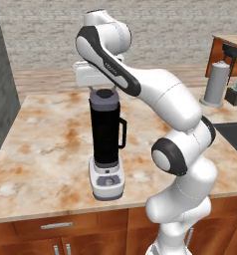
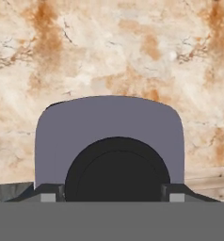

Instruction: Grab the lime and lemon from the fridge, place them in the blender, close the lid, and turn on the blender to create a marinade.

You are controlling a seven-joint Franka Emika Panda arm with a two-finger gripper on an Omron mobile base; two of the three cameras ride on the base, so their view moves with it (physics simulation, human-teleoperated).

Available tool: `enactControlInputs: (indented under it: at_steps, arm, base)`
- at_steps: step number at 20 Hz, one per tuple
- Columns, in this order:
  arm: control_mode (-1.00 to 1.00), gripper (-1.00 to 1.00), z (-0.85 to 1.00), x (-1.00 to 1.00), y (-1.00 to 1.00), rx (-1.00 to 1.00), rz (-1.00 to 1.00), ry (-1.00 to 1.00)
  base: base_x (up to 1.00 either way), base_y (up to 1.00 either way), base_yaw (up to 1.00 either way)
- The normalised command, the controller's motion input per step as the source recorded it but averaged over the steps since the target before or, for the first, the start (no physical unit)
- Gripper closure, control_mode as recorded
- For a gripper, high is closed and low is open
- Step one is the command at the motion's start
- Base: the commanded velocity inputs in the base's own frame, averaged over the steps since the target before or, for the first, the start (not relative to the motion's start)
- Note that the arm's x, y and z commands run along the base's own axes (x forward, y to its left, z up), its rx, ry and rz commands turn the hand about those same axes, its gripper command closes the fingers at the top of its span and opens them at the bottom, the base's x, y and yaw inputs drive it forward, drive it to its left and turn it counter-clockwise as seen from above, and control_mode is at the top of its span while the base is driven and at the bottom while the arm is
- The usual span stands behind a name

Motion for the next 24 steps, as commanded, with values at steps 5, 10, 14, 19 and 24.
enactControlInputs:
  at_steps: [5,10,14,19,24]
  arm:
    - [-1.0,1.0,-0.19,-0.01,0.01,0.0,0.0,0.0]
    - [-1.0,1.0,-0.13,-0.33,0.0,0.0,0.0,0.0]
    - [-1.0,1.0,-0.08,-0.22,0.01,0.0,0.0,0.02]
    - [-1.0,1.0,-0.15,-0.56,0.0,0.0,0.0,0.0]
    - [-1.0,1.0,-0.24,-0.14,0.01,0.0,0.0,-0.01]
  base:
    - [0.0,0.0,0.0]
    - [0.0,0.0,0.0]
    - [0.0,0.0,0.0]
    - [0.0,0.0,0.0]
    - [0.0,0.0,0.0]
